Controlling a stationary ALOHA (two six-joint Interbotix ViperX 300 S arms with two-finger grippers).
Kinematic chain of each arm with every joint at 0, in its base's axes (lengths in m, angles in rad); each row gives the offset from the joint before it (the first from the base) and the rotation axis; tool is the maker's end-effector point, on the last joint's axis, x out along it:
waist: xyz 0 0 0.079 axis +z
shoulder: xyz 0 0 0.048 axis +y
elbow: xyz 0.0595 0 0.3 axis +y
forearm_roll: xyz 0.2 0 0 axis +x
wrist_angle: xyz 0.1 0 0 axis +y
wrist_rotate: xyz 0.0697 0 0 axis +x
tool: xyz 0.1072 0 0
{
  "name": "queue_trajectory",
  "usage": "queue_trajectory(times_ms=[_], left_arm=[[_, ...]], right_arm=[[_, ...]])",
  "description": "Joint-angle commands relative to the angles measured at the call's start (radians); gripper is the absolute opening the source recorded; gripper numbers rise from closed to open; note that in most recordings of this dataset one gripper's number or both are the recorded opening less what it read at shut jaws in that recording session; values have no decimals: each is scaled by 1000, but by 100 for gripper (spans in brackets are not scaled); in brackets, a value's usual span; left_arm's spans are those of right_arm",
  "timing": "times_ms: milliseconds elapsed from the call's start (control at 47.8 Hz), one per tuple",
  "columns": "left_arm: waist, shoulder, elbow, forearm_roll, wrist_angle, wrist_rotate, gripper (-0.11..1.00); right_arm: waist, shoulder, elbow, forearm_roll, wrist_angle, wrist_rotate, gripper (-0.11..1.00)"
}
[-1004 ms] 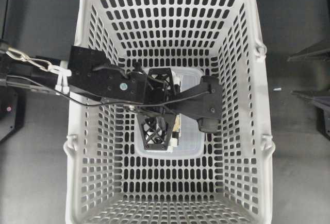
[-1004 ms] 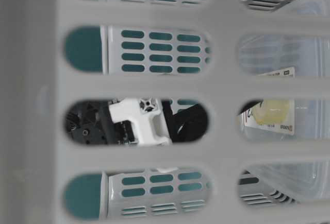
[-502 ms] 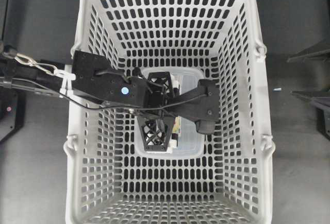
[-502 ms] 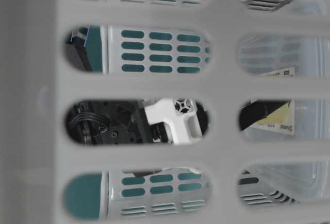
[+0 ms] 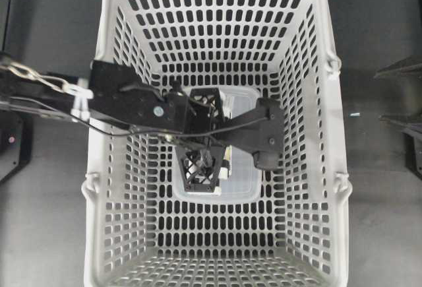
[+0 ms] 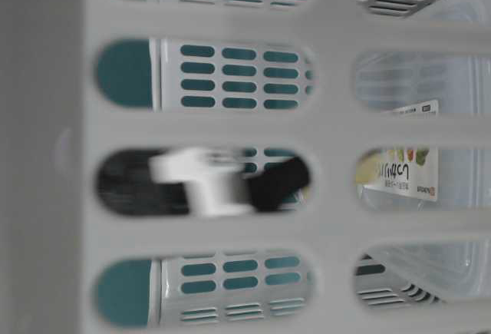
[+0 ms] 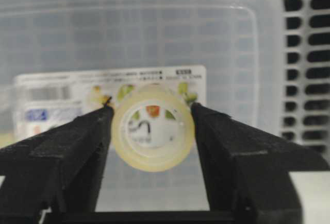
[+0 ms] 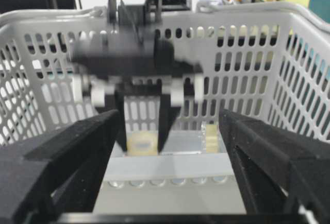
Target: Pick up the cellophane tape from the shopping basket with the left arm.
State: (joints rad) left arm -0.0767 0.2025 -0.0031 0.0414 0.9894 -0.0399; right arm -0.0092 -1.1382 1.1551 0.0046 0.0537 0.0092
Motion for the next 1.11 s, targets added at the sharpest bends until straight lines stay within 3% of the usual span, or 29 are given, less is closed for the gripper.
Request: queue_trajectory(times_ms=[0, 167, 314, 1088], left_arm=[[3, -55, -106, 3, 86, 2, 50], [5, -86, -307, 3, 261, 3, 50], [11, -84, -413, 3, 379, 3, 50], [9, -55, -417, 3, 414, 3, 50]], right_arm=[[-2, 5, -9, 5, -9, 2, 75], [0, 3, -9, 5, -9, 2, 75], [-2, 3, -9, 3, -9, 2, 75], [0, 3, -8, 6, -9, 2, 75]])
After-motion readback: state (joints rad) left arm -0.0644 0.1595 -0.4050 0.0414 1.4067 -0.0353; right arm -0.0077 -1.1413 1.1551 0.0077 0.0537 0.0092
